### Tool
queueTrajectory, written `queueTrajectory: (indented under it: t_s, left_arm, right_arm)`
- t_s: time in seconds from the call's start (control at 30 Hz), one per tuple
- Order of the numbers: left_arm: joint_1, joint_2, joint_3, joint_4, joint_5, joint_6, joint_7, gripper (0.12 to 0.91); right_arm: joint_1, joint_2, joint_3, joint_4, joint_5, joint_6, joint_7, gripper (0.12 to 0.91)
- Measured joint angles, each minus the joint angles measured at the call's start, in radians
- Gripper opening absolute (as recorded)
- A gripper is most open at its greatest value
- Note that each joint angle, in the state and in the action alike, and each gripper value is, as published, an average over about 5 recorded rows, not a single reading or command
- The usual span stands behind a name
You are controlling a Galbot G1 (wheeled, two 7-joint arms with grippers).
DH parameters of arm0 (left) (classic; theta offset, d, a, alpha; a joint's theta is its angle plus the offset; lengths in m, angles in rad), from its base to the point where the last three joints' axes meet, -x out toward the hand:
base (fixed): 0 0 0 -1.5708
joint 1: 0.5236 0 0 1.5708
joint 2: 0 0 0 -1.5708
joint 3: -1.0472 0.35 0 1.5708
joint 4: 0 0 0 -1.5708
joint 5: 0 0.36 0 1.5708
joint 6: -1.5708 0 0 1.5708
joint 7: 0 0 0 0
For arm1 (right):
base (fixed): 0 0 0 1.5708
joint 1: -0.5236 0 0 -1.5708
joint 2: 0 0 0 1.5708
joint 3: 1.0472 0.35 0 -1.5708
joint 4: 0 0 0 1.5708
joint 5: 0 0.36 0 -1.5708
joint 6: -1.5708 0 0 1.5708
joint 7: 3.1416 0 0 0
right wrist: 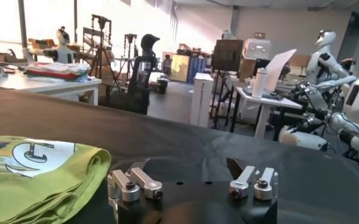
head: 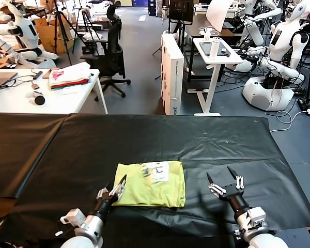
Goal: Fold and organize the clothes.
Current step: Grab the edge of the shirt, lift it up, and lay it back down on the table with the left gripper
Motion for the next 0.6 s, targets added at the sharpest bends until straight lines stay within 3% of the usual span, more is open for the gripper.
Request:
queueTrajectory:
  t_s: [0.33,0.6]
  left_arm:
    - [0.009,-0.007,0.000,-0.008,-0.006,-0.001,0.014,0.237]
    - [0.008,0.000,-0.007,-0.032,-0.027,0.012,0.006,0.187]
  right_arm:
    - [0.006,0.001,-0.006,-0.007,-0.008,0.000,-0.001,0.907]
    - [0.013,0.005,-0.009,-0.015,-0.020,0.002,0.000,0.907]
